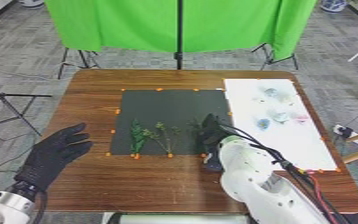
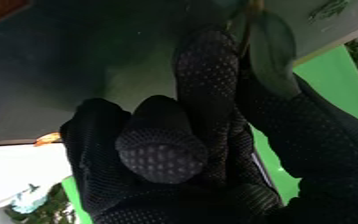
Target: Arrange flowers
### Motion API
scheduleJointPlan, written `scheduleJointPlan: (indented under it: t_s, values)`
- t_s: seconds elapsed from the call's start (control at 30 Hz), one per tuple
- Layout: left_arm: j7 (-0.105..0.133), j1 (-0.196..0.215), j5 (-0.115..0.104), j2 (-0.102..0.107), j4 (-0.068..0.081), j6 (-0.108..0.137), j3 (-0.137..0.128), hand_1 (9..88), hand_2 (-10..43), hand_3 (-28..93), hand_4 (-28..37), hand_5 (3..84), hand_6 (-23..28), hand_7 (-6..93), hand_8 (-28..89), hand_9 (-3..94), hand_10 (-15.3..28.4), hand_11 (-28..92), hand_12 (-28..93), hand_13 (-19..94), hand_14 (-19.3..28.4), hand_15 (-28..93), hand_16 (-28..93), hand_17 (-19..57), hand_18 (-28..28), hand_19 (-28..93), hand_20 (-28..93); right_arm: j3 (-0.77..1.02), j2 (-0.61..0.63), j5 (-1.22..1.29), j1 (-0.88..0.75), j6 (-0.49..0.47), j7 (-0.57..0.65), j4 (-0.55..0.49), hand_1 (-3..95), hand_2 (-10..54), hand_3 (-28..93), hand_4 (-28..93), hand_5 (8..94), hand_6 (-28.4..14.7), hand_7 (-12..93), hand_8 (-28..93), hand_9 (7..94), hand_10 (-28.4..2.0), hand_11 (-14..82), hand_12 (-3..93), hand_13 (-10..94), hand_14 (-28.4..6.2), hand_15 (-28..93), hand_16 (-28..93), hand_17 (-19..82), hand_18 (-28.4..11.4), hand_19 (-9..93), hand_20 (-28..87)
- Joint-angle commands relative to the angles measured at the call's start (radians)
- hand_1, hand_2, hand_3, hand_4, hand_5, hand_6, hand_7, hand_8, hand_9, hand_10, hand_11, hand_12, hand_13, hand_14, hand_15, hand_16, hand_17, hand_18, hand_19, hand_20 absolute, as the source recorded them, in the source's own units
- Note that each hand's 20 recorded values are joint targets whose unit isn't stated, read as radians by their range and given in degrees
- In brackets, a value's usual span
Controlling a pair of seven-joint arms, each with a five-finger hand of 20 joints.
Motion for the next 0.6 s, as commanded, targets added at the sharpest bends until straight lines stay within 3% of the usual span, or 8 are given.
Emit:
scheduleJointPlan:
  t_s: [0.03,0.6]
  values:
    - [-0.012,0.006,0.003,0.001,0.007,-0.007,0.008,24.8,1.2,76,-28.3,32.7,5.3,28.2,-14,28.2,14.0,37,14,22,16.5,56,-6,-9.4,23.1,55,9,-0.015,-0.028,-0.029,0.001,0.000,0.013,0.031,42.5,-9.1,85,-17,62.2,-6.9,67,-2,93.7,-7.0,39.5,24.8,90,-1.8,67,36,57,-18.8,93,56]
    - [-0.018,0.006,0.003,-0.003,0.009,-0.013,0.004,24.7,1.2,76,-28.3,32.7,5.3,28.2,-14,28.2,14.1,37,14,22,16.6,56,-6,-9.4,23.1,55,9,-0.009,-0.025,-0.044,0.000,-0.030,0.025,0.044,36.5,-9.5,81,-22,60.5,-6.8,64,1,93.7,-7.7,36.5,27.1,89,-2.3,66,36,56,-18.8,93,55]
